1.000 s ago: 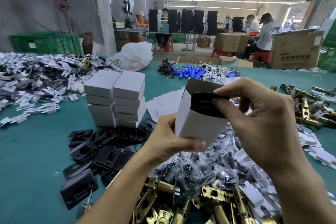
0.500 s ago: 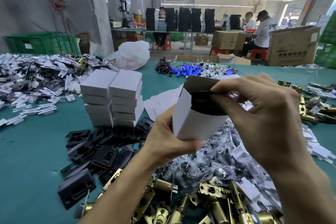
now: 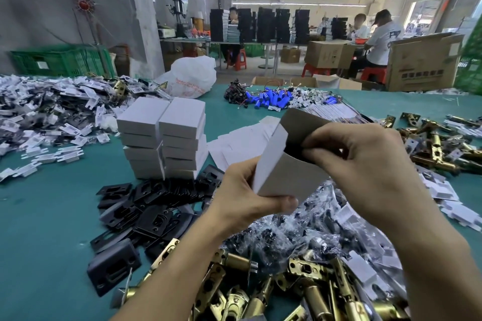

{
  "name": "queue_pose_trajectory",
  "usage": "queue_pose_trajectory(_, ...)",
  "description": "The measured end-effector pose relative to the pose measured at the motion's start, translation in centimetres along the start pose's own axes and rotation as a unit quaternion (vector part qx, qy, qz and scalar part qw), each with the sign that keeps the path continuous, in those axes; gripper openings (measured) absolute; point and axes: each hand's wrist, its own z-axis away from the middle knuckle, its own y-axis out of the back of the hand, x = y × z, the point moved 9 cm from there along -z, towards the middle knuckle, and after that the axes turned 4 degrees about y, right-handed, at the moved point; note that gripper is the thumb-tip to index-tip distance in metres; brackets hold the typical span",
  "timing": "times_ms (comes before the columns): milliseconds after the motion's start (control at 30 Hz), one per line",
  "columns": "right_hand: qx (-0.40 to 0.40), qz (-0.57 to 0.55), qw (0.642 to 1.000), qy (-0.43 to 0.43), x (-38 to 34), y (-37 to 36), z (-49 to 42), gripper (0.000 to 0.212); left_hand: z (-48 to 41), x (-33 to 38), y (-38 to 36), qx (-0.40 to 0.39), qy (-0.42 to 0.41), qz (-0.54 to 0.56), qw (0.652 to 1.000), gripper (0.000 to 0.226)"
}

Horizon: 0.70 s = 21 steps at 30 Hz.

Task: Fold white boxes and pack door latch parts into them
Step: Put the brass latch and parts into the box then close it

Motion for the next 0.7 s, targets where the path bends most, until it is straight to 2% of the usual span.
queue_pose_trajectory(100,-0.071,-0.006,0.995,-0.065,2.2,-1.0,0.0,0.025,0.1,-1.1,-0.5,-0.026,0.050,-0.024,0.998,0.039)
queue_pose_trajectory(200,-0.090,0.003,0.992,-0.092,3.2,-1.3,0.1,0.029,0.2,-1.5,-0.7,-0.035,0.071,-0.048,0.996,0.036)
queue_pose_trajectory(333,-0.086,0.022,0.993,-0.075,3.1,-1.1,0.1,0.022,0.2,-1.6,-0.5,-0.031,0.083,-0.060,0.994,0.041)
queue_pose_trajectory(500,-0.060,-0.023,0.996,-0.059,2.6,-0.4,0.0,0.020,0.3,-1.3,-0.5,-0.032,0.083,-0.034,0.995,0.042)
queue_pose_trajectory(700,-0.085,0.001,0.994,-0.065,2.9,-1.3,0.0,0.019,0.3,-1.5,-0.4,-0.029,0.086,-0.037,0.995,0.043)
